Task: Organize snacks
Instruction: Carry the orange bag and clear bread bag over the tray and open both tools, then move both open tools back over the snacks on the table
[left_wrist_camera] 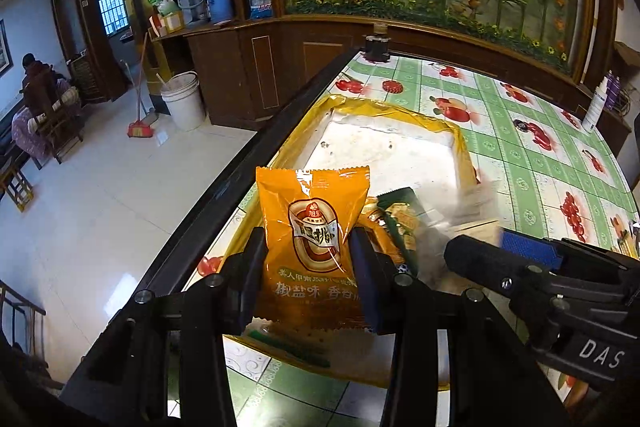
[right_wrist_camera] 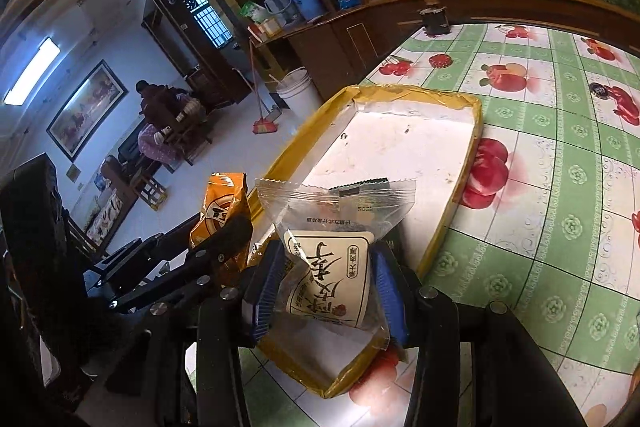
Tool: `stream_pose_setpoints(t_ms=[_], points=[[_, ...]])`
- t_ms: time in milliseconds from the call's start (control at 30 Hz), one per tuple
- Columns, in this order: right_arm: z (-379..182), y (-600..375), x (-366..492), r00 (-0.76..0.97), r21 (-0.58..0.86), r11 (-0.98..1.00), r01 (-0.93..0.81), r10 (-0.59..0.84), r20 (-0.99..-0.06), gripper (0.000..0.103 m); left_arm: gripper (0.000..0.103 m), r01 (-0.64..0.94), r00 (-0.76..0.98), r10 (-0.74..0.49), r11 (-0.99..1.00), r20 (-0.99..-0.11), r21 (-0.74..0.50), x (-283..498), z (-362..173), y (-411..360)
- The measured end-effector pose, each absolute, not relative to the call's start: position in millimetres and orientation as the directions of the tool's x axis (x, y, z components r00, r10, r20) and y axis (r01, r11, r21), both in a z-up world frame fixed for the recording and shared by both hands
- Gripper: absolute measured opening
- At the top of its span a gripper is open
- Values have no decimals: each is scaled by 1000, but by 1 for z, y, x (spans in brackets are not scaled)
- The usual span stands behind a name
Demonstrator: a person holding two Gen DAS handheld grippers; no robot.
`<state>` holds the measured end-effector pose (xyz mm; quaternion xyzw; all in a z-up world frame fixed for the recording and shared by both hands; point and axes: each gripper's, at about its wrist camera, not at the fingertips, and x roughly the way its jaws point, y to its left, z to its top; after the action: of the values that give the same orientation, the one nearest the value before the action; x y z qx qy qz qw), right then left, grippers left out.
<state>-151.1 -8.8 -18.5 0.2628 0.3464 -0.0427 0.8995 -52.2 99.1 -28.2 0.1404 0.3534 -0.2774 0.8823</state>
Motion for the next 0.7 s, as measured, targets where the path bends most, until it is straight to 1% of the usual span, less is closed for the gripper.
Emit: stream_pose_setpoints(t_ms=[33, 67, 200, 400, 500, 700], points=[[-18, -7, -149, 757, 442, 861, 251, 110, -644, 35, 40, 586, 597, -387, 809, -702, 52, -51, -29, 100], [-18, -6, -147, 758, 444, 862, 245, 115, -642, 29, 40, 583, 597, -385, 811, -703, 51, -50, -30, 101], [-17, -2, -138, 750, 417, 875, 247, 100, -654, 29, 40, 576, 596, -379, 816, -708, 47, -45, -32, 105], [-16, -1, -141, 753, 421, 873, 246, 102, -650, 29, 40, 571, 594, -371, 819, -713, 49, -42, -33, 106], [-15, -5, -150, 756, 421, 868, 264, 85, -649, 32, 42, 572, 592, -364, 818, -720, 57, -43, -35, 103], [-22, -27, -185, 753, 434, 835, 338, 37, -657, 32, 45, 569, 557, -333, 820, -760, 58, -40, -48, 97]])
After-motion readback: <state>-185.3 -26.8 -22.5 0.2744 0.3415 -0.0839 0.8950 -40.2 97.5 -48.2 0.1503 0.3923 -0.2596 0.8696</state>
